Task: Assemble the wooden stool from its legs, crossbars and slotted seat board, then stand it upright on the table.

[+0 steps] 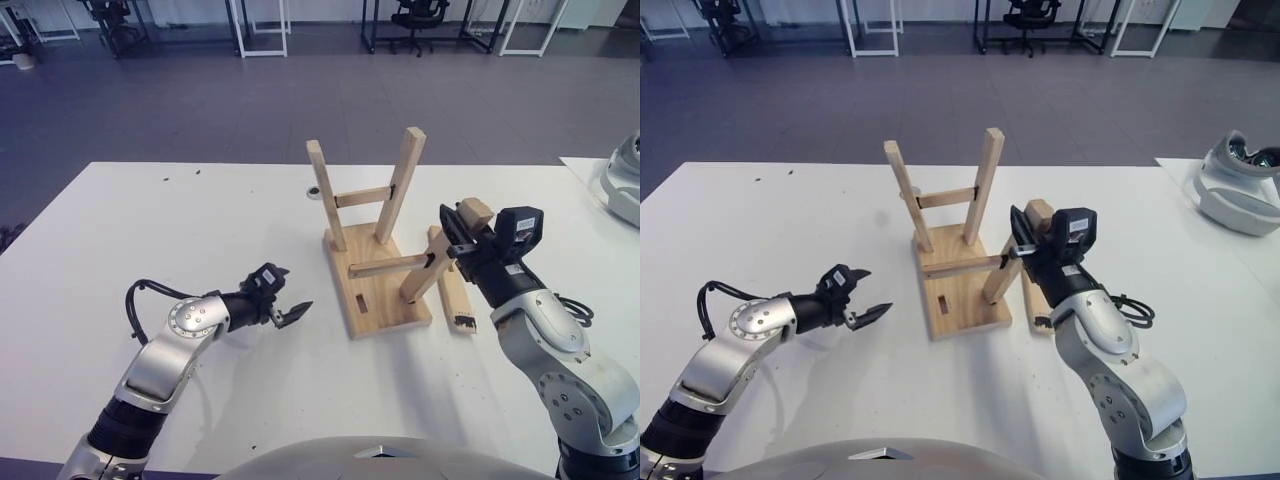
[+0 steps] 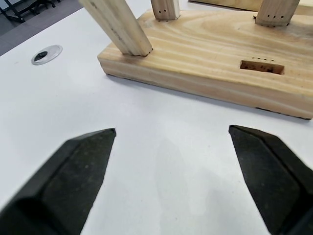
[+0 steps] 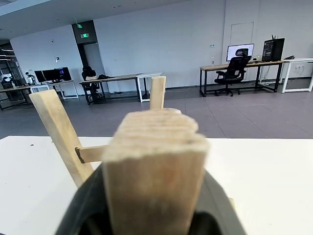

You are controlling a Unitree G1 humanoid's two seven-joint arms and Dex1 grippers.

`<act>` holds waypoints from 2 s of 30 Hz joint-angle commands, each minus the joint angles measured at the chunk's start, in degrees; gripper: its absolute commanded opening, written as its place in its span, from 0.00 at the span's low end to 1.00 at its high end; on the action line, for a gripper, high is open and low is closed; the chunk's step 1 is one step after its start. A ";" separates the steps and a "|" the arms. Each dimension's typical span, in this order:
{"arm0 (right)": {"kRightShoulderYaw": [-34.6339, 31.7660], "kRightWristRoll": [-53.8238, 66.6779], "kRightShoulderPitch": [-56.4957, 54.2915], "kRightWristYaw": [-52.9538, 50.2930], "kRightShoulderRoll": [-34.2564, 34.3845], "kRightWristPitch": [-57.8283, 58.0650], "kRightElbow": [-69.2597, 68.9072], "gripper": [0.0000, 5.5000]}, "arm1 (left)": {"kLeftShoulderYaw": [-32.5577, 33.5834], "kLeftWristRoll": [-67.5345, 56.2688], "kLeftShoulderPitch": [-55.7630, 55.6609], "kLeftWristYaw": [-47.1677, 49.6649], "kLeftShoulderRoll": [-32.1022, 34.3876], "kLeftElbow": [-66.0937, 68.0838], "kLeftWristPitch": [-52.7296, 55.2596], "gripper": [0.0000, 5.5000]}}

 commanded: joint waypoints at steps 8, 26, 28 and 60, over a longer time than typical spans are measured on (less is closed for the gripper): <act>-11.99 7.29 -7.83 12.25 -1.43 -4.69 0.63 0.43 | 1.57 0.85 -2.02 0.73 0.00 1.06 -0.02 0.77; -4.34 -6.06 -0.86 13.20 -3.08 6.87 27.96 0.57 | 3.65 1.18 -3.88 3.50 -2.38 4.30 -0.16 0.77; -2.51 -6.88 -0.24 13.77 -3.05 9.53 27.27 0.57 | 3.33 1.27 -3.45 3.69 -2.52 3.88 0.24 0.77; 9.81 -37.03 -41.78 37.23 -7.32 -38.90 27.07 0.38 | 30.79 -49.82 -49.61 11.93 -23.62 10.55 10.08 0.77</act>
